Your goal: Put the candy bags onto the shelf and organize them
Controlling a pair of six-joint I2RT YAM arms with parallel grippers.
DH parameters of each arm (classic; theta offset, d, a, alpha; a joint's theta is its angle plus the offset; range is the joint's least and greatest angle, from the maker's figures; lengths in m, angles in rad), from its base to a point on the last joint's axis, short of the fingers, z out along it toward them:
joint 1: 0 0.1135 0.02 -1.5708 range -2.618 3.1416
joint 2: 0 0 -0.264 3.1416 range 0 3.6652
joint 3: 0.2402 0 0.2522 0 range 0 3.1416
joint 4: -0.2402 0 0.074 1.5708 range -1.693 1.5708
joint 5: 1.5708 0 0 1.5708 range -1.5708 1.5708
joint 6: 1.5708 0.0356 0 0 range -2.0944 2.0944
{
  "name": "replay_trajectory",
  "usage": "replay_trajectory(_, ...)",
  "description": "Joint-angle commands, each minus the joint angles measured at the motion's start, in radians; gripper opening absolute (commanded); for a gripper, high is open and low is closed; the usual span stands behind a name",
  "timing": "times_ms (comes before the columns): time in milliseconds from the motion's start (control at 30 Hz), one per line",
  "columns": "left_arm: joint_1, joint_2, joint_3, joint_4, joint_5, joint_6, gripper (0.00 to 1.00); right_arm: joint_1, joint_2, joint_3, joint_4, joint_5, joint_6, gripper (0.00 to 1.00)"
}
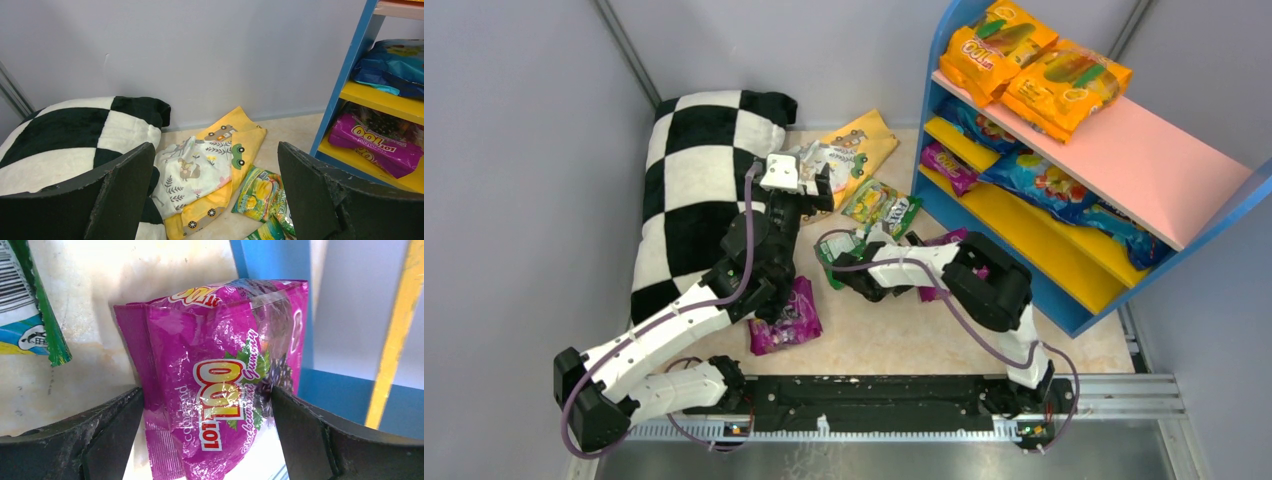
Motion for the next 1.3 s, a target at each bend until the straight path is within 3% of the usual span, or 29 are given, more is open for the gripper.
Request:
replay_trajectory(0, 0.005, -0.01, 0.036, 0.028, 0.002, -0.012, 0.99, 0.04, 0.084, 0.072, -0.153, 0.123, 0.132, 0.99)
replay_trajectory(200, 0.005, -0.011, 0.036, 0.03, 0.003, -0.012, 0.99, 0.068, 0.13, 0.096, -0.15, 0.105, 0.117, 0.99)
replay_trajectory(600, 0.005, -0.014, 0.037, 0.026, 0.004, -0.018, 0.99, 0.013, 0.138, -0.025, -0.134, 0.154, 0.17, 0.99)
replay_trajectory(767, 0.005, -0.012, 0.037, 0.023, 0.005, -0.02, 0.99, 0.009, 0.106, -0.068, -0.038, 0.138, 0.095, 0.96)
replay_trajectory(1267, 0.005, -0.007, 0.039, 0.02, 0.007, -0.021, 0.99, 0.01, 0.002, -0.106, 0.071, 0.143, -0.066, 0.44)
